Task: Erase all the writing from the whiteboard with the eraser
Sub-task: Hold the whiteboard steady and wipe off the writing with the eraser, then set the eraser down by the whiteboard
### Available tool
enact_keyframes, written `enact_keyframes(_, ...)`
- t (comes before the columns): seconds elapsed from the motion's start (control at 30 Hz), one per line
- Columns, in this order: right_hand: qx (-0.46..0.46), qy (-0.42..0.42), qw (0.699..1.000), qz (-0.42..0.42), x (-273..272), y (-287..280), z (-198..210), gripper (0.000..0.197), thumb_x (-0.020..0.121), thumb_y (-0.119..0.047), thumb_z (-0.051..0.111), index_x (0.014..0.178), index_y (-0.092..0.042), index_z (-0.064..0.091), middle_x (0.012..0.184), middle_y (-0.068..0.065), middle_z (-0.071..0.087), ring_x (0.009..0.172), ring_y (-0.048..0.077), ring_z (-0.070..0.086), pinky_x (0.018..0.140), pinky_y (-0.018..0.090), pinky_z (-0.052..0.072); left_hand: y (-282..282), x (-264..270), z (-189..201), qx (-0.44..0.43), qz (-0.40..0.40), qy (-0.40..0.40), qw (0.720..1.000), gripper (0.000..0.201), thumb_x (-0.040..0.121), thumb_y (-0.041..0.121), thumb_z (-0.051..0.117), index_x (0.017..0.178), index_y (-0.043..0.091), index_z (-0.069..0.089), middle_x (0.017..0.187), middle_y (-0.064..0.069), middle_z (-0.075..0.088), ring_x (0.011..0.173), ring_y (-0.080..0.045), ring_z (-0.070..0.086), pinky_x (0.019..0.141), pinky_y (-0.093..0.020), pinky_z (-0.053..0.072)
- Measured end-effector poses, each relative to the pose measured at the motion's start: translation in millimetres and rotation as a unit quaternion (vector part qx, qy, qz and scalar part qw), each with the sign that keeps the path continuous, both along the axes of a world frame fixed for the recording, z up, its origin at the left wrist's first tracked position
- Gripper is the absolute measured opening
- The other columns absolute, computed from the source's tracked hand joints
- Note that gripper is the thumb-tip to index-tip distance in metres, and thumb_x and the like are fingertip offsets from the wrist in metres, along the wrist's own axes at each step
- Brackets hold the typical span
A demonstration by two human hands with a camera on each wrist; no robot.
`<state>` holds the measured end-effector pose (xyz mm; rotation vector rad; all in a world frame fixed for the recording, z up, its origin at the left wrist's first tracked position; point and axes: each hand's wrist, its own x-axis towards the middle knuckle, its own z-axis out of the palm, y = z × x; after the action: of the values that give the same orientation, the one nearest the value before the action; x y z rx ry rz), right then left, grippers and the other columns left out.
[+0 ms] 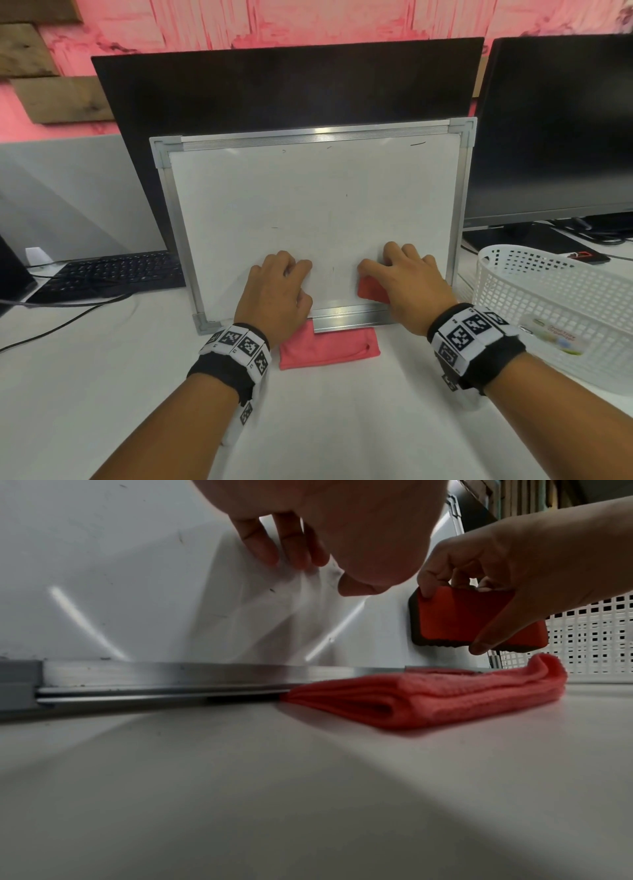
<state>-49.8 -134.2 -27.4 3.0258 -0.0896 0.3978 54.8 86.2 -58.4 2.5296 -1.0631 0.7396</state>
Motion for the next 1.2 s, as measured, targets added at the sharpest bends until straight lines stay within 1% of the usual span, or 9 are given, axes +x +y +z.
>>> enact_keyframes(0.17,-0.008,0.006,1.0,0.015,5,4,1,0.065,0.081,-0.008,0.063,0.133,-0.041,0.041,0.116,0.001,0.038,0.107,0.026,0.04,0.083,0.041,0.037,1,-2,-1,0.003,0.001,-0.002,1.0,0.037,0.076,0.022,0.059,0.113,0.018,0.06,0.096,-0.001,0.05,0.089,-0.024,0.05,0.075,-0.043,0.048)
enact_keyframes(0.33,0.006,0.014,0.999,-0.038,-12,-19,6,0.063,0.083,-0.017,0.068,0.132,-0.042,0.037,0.117,0.0,0.038,0.109,0.026,0.042,0.09,0.045,0.042,-2,-1,0,-0.008,-0.011,-0.013,1.0,0.039,0.076,0.021,0.057,0.114,0.017,0.062,0.095,-0.002,0.051,0.088,-0.024,0.051,0.075,-0.041,0.048)
enact_keyframes(0.47,0.055,0.007,0.996,-0.069,-20,-20,8,0.066,0.077,-0.022,0.071,0.132,-0.039,0.038,0.113,0.0,0.038,0.103,0.025,0.043,0.085,0.042,0.045,-16,-8,-3,-0.021,-0.046,-0.017,0.999,0.038,0.077,0.018,0.058,0.115,0.014,0.061,0.095,-0.003,0.053,0.086,-0.024,0.052,0.074,-0.039,0.049)
enact_keyframes(0.63,0.13,-0.021,0.988,-0.075,-29,-20,16,0.064,0.077,-0.041,0.075,0.13,-0.035,0.041,0.112,0.001,0.046,0.103,0.027,0.047,0.083,0.042,0.05,-37,-16,-4,-0.031,-0.095,-0.012,0.995,0.036,0.077,0.013,0.06,0.113,0.011,0.063,0.091,-0.005,0.059,0.085,-0.027,0.056,0.072,-0.041,0.053)
enact_keyframes(0.77,0.155,-0.08,0.979,-0.107,-40,-30,33,0.062,0.076,-0.044,0.074,0.128,-0.031,0.042,0.109,0.005,0.053,0.103,0.029,0.048,0.08,0.04,0.048,-47,-18,-4,-0.031,-0.115,-0.012,0.993,0.035,0.078,0.012,0.059,0.112,0.009,0.064,0.089,-0.006,0.061,0.085,-0.028,0.058,0.072,-0.042,0.054)
enact_keyframes(0.87,0.154,-0.113,0.971,-0.142,-47,-40,47,0.061,0.078,-0.043,0.074,0.128,-0.028,0.044,0.115,0.008,0.057,0.106,0.031,0.05,0.088,0.049,0.05,-58,-20,-5,-0.039,-0.125,-0.001,0.991,0.036,0.08,0.014,0.058,0.115,0.01,0.063,0.092,-0.006,0.062,0.088,-0.027,0.058,0.071,-0.041,0.055)
enact_keyframes(0.97,0.146,-0.113,0.966,-0.179,-52,-51,51,0.057,0.08,-0.042,0.073,0.128,-0.027,0.046,0.121,0.008,0.058,0.112,0.034,0.05,0.094,0.052,0.044,-77,-29,-5,-0.05,-0.148,0.012,0.988,0.037,0.081,0.015,0.06,0.118,0.011,0.064,0.098,-0.004,0.063,0.093,-0.026,0.06,0.071,-0.039,0.056)
enact_keyframes(1.07,0.145,-0.104,0.96,-0.215,-59,-61,48,0.051,0.081,-0.039,0.071,0.125,-0.027,0.049,0.121,0.009,0.059,0.114,0.037,0.048,0.096,0.054,0.041,-101,-41,-4,-0.048,-0.178,0.012,0.983,0.038,0.084,0.018,0.06,0.121,0.011,0.064,0.102,-0.004,0.065,0.095,-0.025,0.061,0.069,-0.038,0.057)
enact_keyframes(1.2,0.157,-0.105,0.949,-0.254,-67,-71,49,0.046,0.083,-0.038,0.07,0.122,-0.024,0.051,0.117,0.008,0.062,0.115,0.038,0.048,0.096,0.055,0.041,-127,-49,-5,-0.032,-0.199,0.015,0.979,0.039,0.086,0.023,0.052,0.123,0.011,0.062,0.105,-0.004,0.065,0.096,-0.025,0.061,0.064,-0.038,0.057)
